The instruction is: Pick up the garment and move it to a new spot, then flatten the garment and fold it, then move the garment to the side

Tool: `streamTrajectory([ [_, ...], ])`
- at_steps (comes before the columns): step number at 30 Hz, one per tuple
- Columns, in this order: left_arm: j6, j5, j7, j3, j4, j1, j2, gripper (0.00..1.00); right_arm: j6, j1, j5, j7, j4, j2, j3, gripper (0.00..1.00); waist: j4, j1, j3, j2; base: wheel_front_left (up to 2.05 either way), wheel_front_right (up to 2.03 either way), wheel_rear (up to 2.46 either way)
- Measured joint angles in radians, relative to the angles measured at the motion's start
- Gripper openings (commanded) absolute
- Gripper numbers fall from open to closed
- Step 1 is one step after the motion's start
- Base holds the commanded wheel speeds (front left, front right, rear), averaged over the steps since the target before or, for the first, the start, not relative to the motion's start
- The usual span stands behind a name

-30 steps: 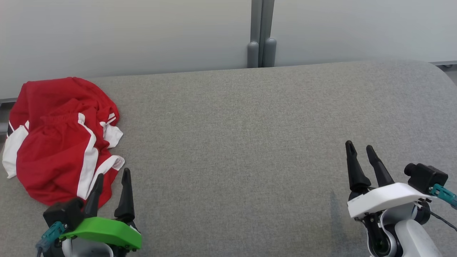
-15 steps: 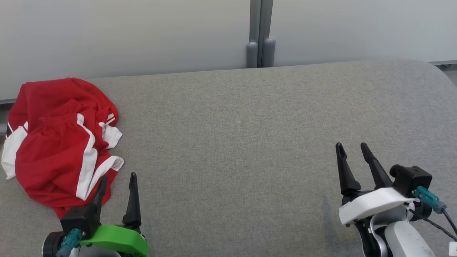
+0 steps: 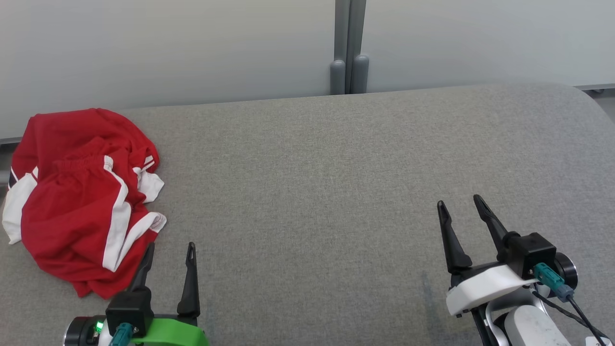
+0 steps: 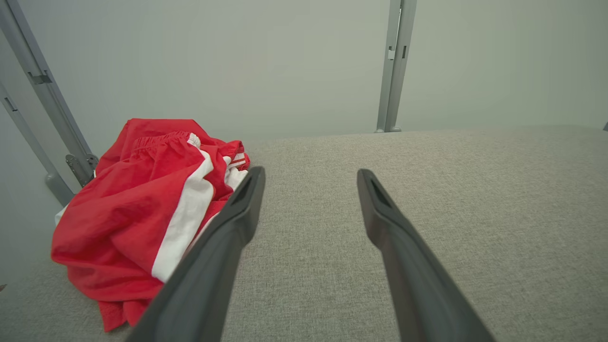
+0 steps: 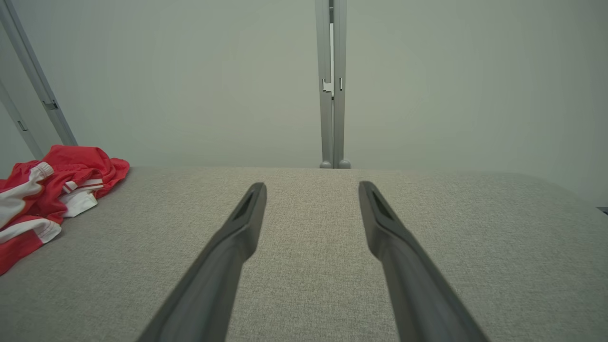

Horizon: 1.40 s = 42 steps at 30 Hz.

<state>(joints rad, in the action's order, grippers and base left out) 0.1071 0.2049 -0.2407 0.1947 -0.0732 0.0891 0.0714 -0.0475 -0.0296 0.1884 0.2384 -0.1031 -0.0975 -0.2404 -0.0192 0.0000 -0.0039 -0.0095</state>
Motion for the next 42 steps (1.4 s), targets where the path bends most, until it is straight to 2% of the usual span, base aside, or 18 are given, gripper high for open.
streamTrajectory([
  [5, 0.009, -0.041, -0.008, 0.003, 0.001, 0.005, 0.000, 1.00, -0.007, 0.000, -0.042, 0.012, 0.000, -0.001, -0.007, 1.00, -0.001, -0.0001, -0.005, 0.0000, 0.00, 0.00, 0.00],
  [33, 0.007, -0.022, -0.008, -0.004, -0.011, 0.005, -0.013, 1.00, -0.006, 0.000, -0.042, 0.012, -0.001, 0.001, 0.008, 1.00, 0.002, 0.0000, -0.009, 0.0000, 0.00, 0.00, 0.00],
  [42, -0.001, -0.024, -0.008, 0.008, -0.016, 0.004, -0.016, 1.00, -0.006, -0.006, -0.042, 0.012, -0.001, 0.000, 0.036, 1.00, 0.046, -0.0001, -0.009, 0.0000, 0.00, 0.00, 0.00],
])
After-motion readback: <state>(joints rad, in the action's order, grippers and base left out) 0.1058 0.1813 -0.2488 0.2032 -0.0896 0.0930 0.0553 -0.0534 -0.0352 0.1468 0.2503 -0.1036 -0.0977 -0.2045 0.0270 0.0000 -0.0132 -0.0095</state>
